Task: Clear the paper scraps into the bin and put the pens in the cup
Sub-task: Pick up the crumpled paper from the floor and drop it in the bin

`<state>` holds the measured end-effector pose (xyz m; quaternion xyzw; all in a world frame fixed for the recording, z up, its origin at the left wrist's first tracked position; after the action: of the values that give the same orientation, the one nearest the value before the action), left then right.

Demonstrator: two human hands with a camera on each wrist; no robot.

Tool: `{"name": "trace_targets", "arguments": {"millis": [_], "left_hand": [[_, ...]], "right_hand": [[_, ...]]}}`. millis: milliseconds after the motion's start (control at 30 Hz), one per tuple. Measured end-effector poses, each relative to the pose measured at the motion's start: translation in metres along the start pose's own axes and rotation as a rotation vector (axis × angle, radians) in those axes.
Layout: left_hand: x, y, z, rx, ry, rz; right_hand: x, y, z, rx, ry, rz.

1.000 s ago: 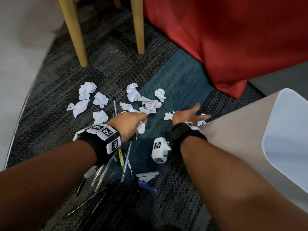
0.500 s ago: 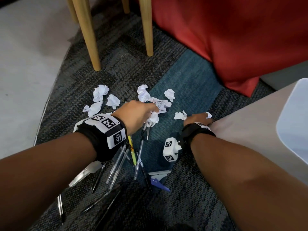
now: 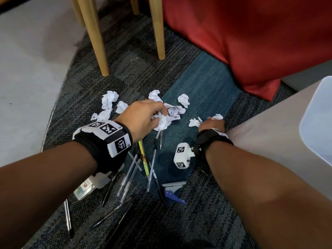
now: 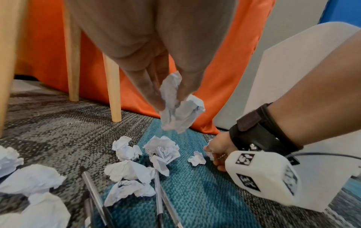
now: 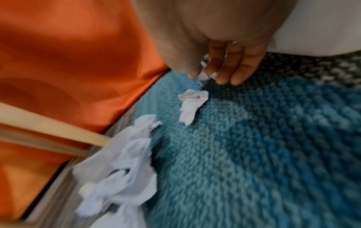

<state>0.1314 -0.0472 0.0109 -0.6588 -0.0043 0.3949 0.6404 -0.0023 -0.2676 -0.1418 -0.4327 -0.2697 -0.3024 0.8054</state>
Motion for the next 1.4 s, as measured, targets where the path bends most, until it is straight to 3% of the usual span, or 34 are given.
{"name": "trace_targets", "arguments": {"millis": [33,100,233,367,467,633,767,867,1067,1233,1300,1400], "left_hand": [[-0.002,-0.004,0.000,-0.011,0.000,0.017],[-0.013,-0.017,-0.002,-0.021,0.014,0.044],[-0.057,-0.062,-0.012,-0.021,0.081,0.048],[-0.126,-0.122,-0.024,-0.085,0.177,0.082],[-0.193,-0.151,-0.030,-0.090,0.295,0.122],[-0.269,-0.139,-0.037,-0.047,0.463,0.201],[-0.305,-0.085,-0.040,0.166,0.506,0.034],[-0.304,-0.048,-0.036,0.302,0.547,-0.275],[-0.274,-0.071,-0.045,0.206,0.484,-0.100],[-0.219,-0.101,-0.054,0.165,0.395,-0.079],[-0.191,-0.108,-0.056,0.164,0.343,-0.098],[-0.150,-0.115,-0.054,0.143,0.242,-0.126]], "right_hand": [[0.007,-0.003,0.013,-0.057,-0.005,-0.017],[0.038,-0.008,0.047,-0.112,-0.155,0.058],[0.078,-0.043,0.123,-0.034,-0.350,0.043],[0.099,-0.109,0.187,0.093,-0.448,0.017],[0.123,-0.167,0.225,0.093,-0.514,-0.024],[0.133,-0.238,0.253,-0.038,-0.570,-0.091],[0.115,-0.289,0.242,-0.222,-0.559,-0.051],[0.103,-0.309,0.225,-0.296,-0.536,0.030],[0.093,-0.322,0.189,-0.322,-0.488,0.250],[0.083,-0.301,0.169,-0.138,-0.310,0.560],[0.094,-0.293,0.175,-0.151,-0.382,0.548],[0.134,-0.277,0.212,-0.206,-0.707,0.317]]}}
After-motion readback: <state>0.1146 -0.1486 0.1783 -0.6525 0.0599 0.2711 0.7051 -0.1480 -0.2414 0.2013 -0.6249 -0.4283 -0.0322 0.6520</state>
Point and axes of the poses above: each hand's wrist, its own z-axis away from the middle knuckle, its own y-axis out of the palm, x = y × z, the point moved 8 cm from there along -z, towards the middle knuckle, and after that the axes turned 2 degrees about -z, right-handed, at the moved point
